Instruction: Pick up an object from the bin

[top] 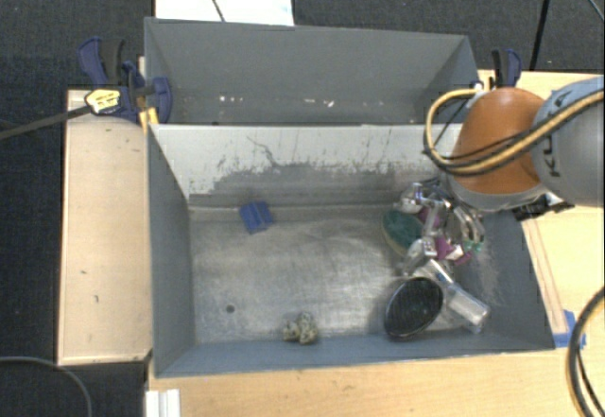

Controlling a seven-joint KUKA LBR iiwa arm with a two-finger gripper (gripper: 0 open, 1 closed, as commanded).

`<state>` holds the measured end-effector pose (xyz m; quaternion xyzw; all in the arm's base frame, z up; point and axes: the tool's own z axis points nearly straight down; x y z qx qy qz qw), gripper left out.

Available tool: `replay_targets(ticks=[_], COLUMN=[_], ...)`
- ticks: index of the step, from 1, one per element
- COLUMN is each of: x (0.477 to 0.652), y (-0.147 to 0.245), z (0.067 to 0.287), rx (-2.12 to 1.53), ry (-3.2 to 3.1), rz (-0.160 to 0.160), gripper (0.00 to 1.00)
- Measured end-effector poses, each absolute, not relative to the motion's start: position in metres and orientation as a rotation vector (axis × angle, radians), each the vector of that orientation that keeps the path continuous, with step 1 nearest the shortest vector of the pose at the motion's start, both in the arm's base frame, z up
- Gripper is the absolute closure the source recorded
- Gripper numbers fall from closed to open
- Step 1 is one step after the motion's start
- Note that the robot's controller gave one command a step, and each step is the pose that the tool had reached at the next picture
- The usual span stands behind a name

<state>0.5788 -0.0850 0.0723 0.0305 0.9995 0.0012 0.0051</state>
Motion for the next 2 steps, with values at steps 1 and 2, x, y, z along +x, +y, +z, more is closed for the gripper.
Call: replay_targets(ticks=[1,2], x=[0.580,0.587], y=[-0.083,-0.079], z=[0.074,0.251], rx=[0.097,0.100], ry=[3.128,3.128], rz=[0.004,-0.001], gripper=[1.00,1.00])
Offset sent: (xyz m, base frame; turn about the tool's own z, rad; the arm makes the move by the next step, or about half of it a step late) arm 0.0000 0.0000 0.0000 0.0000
